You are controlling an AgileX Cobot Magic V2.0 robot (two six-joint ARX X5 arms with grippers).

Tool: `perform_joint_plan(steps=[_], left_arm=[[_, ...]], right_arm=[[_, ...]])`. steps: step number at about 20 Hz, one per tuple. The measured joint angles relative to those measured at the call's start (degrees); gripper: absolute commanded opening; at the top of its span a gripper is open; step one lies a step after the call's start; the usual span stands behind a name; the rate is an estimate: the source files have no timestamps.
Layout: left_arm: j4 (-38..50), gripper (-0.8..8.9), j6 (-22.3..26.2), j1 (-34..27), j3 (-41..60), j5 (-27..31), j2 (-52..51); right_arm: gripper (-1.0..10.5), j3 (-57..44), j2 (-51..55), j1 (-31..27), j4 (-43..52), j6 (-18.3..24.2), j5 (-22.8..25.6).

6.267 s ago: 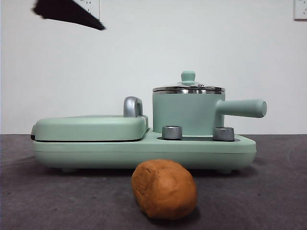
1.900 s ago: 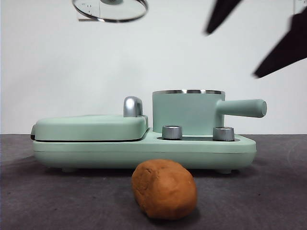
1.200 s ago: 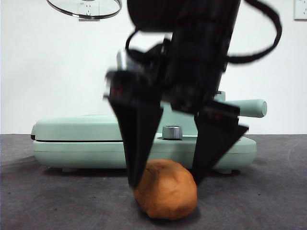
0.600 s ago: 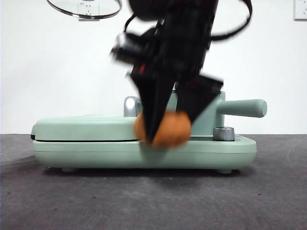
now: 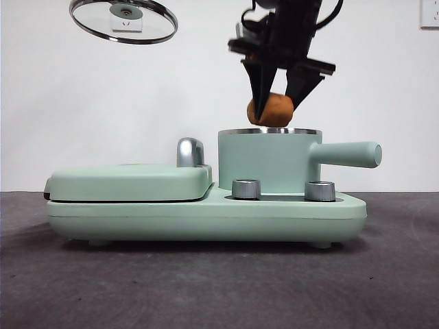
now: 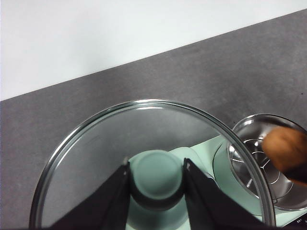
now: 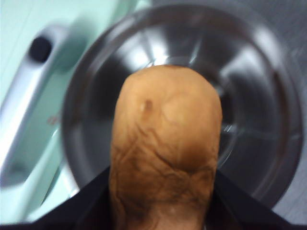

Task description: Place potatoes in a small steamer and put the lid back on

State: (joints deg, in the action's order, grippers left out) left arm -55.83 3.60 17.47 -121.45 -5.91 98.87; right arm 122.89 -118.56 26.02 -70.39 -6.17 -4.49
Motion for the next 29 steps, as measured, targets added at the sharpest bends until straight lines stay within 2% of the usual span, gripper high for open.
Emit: perform_joint_plan(steps=[2, 6, 7, 11, 16, 19, 21, 25, 29], left_arm=[[0.07, 0.49, -0.02, 0.0, 0.0, -0.02, 0.02], [0.26, 0.49, -0.04, 0.0, 0.0, -0.02, 0.02], [0.26, 0.49, -0.04, 0.0, 0.0, -0.02, 0.02], [0.26, 0.49, -0.11, 0.37, 0.0, 0.0, 0.02], [0.28, 0.49, -0.15, 0.85, 0.0, 0.0, 0.02], [0.28, 0.49, -0.15, 1.95, 0.0, -0.02, 0.02], [0.28, 0.49, -0.15, 2.82, 0.0, 0.0, 0.02], [0.28, 0.49, -0.15, 6.1, 0.0, 0.0, 0.02], [1.03, 0.49, -0.15, 10.86, 0.0, -0.02, 0.24]], right_arm=[[1.1, 3.82, -3.87, -1.44, -0.59, 0.28, -0.94], [1.1, 4.04, -7.8, -1.99, -1.14, 0.42, -2.82], [1.4, 4.04, -8.52, -1.97, -1.42, 0.42, -2.89], [4.4, 4.04, -8.87, -1.97, -2.36, 0.42, -2.93], [4.4, 7.1, -7.26, -1.95, -6.47, 0.44, -2.95], [4.4, 6.03, 2.56, -2.6, -6.51, 1.62, -2.75], [4.4, 0.77, 10.95, -2.84, -6.51, 2.12, -2.82], [4.4, -19.32, 28.76, -2.8, -6.49, 3.41, 1.33], [4.4, -39.21, 48.09, -2.8, -1.11, 3.43, 0.61]])
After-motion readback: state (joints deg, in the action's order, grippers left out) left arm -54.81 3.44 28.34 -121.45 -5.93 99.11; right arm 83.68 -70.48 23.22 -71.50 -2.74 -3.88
